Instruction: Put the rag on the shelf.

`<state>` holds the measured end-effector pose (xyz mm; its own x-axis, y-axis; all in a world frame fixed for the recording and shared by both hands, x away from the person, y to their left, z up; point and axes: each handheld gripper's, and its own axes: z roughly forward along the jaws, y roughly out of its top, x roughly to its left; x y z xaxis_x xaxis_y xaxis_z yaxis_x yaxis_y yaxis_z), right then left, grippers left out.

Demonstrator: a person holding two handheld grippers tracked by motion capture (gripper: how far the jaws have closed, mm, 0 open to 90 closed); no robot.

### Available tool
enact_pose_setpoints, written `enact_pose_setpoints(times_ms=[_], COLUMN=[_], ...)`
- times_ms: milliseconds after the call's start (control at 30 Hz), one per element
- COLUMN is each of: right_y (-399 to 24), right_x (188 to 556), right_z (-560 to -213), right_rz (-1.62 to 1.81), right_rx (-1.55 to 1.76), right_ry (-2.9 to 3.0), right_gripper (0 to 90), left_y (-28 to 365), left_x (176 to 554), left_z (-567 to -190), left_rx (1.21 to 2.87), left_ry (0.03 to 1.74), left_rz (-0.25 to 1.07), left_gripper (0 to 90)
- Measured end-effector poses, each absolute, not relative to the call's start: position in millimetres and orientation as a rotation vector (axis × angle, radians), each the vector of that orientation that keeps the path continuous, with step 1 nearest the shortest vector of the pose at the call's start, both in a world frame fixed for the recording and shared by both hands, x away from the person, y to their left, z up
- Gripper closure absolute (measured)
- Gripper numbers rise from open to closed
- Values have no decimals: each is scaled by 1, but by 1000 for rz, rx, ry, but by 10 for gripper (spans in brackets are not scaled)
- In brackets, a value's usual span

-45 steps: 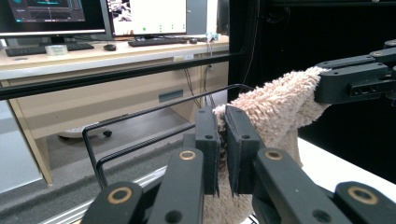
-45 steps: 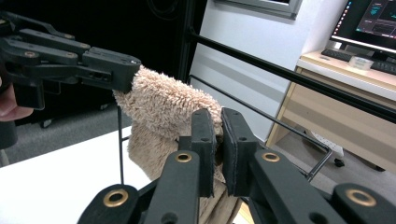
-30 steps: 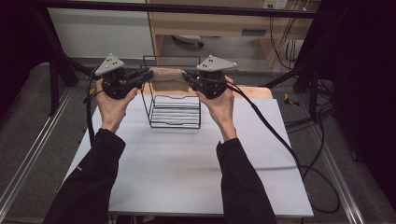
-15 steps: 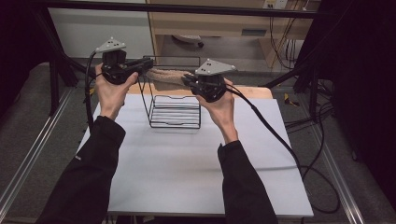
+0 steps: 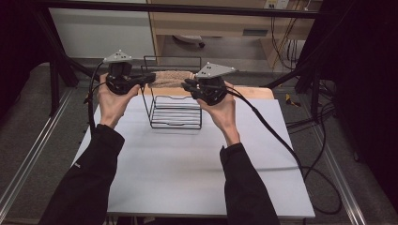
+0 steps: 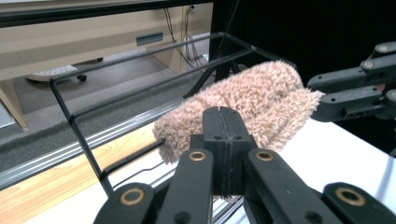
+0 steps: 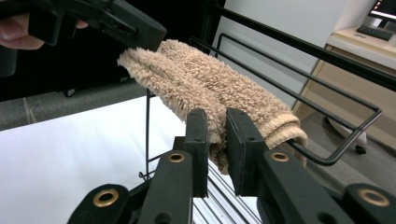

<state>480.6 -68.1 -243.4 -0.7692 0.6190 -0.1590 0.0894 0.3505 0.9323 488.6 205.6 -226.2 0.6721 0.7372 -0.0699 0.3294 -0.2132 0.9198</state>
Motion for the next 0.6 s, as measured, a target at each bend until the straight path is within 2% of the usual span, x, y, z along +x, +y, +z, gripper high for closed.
enact_pose_setpoints(times_ms=[167, 267, 333, 500, 600], right_y=[-69, -72, -74, -72, -71], right_x=[479, 478, 479, 482, 486], right_z=[-244, -242, -241, -248, -257], right_rz=[1439, 1471, 1484, 1468, 1454], right_rx=[634, 645, 663, 719, 776], right_ry=[2132, 2123, 2126, 2159, 2170], right_gripper=[704, 694, 722, 862, 889], left_y=[207, 207, 207, 206, 205], left_x=[488, 487, 486, 482, 482], left_z=[-231, -233, -235, -243, -248], left_rx=[1819, 1825, 1828, 1835, 1847], left_ry=[850, 843, 837, 816, 805], left_rz=[476, 482, 499, 501, 520], left_gripper=[900, 900, 899, 900, 899])
